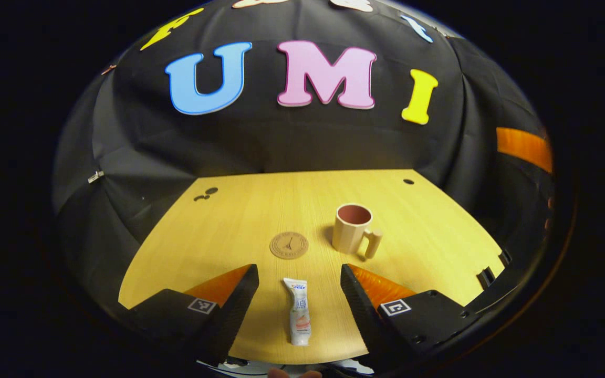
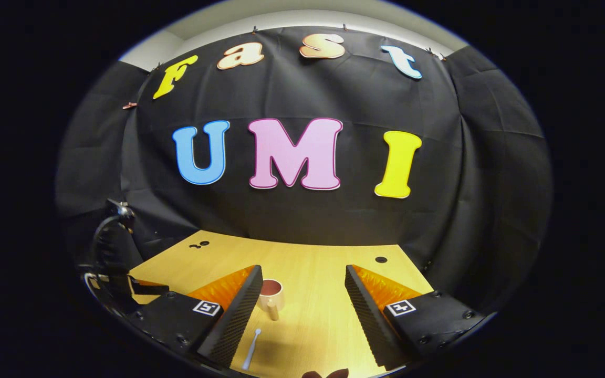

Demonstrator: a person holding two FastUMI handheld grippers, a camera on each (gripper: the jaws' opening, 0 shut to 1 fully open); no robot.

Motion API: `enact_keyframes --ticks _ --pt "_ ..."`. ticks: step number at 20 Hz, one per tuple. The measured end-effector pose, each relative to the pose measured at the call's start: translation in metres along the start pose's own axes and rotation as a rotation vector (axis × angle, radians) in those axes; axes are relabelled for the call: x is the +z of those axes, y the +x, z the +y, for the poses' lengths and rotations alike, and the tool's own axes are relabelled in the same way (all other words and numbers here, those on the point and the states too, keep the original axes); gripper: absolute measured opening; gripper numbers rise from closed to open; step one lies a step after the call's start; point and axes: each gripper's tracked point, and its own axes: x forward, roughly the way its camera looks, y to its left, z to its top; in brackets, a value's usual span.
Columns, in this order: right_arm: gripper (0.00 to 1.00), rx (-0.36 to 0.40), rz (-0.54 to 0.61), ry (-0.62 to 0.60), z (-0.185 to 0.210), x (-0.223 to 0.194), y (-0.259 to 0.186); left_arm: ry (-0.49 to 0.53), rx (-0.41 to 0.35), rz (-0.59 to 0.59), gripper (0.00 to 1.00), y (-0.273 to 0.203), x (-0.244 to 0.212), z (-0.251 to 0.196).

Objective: Put the toothbrush and toothpaste on the desktop into the cup, then pick up the cup and place it on the coaster on the desktop.

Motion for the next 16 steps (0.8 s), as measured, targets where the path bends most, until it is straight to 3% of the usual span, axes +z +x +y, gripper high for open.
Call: enact_keyframes --ticks 9,16 --pt "0.97 -0.023 0.044 0.005 -0.035 -0.015 0.014 0.043 0.067 0.230 0.96 0.067 -0.067 0.006" --pt "0.98 -0.041 0.065 -0.010 -0.054 -0.021 0.013 0.059 0.104 0.355 0.86 0.094 -0.109 0.012"
